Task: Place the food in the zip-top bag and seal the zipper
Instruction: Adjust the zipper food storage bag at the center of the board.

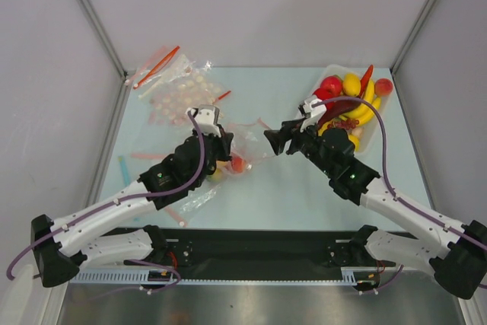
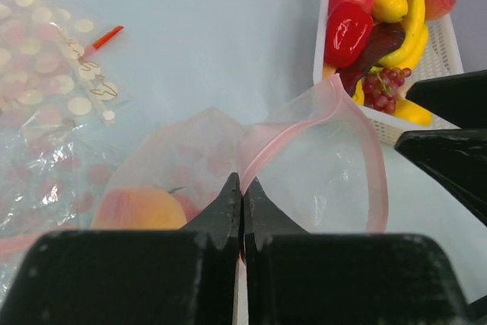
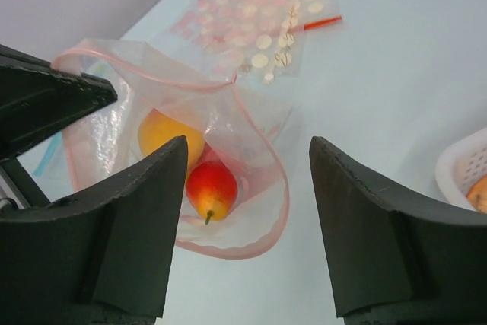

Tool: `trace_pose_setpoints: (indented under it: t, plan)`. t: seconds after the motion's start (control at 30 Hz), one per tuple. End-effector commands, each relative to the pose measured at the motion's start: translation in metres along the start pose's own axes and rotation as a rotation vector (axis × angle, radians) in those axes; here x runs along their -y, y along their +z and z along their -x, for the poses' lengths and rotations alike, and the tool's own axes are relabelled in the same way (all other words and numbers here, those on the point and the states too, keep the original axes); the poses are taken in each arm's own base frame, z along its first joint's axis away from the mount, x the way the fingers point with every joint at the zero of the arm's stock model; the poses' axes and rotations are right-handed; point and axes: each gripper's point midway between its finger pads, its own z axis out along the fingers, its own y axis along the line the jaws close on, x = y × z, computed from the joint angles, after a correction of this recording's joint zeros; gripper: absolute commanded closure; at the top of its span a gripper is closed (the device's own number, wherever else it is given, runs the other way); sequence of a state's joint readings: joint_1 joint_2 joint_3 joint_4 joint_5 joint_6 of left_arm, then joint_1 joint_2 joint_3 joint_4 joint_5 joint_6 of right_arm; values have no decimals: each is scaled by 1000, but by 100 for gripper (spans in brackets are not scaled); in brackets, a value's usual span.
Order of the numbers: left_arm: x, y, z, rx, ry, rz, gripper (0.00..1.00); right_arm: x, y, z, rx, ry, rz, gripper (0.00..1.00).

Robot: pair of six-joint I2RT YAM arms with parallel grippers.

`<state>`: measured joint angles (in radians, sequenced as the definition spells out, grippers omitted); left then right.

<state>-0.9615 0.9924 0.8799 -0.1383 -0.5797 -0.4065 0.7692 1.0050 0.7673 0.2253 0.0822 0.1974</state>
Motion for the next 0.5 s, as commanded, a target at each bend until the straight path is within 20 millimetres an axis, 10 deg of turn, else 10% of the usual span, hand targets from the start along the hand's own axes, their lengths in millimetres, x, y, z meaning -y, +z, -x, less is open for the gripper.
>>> trace_pose_setpoints:
  t: [0.0,0.27,0.47]
  plan:
    - [15,-6,20,44,-11,-88,100,-3,3,3,-36,-62,29,30]
    - [30,-13,20,41,15,-192,100,-7,19,-20,-120,-118,74,31]
    - [34,-10,15,22,27,-208,100,-3,23,-18,-115,-102,49,51]
